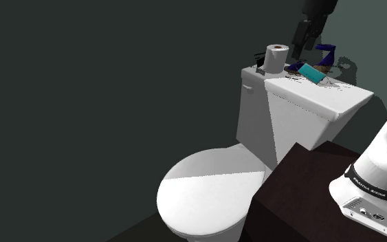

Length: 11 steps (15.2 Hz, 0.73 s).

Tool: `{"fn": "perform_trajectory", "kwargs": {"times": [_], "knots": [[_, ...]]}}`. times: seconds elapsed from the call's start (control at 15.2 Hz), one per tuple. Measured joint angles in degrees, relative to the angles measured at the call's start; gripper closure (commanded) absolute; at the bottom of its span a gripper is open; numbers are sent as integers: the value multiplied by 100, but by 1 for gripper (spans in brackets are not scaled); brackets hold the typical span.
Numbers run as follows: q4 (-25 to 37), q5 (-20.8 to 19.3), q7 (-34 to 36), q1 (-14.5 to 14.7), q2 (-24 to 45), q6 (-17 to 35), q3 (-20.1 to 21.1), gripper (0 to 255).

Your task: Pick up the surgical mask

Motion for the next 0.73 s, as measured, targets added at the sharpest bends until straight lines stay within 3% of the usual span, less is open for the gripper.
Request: {"fn": "perform_trajectory", "kwargs": {"times": [0.2, 0.73], "knots": [[-1, -54, -149, -59, 100, 103, -184, 0], [230, -234, -1068, -353, 800, 549, -1288, 0]]}}
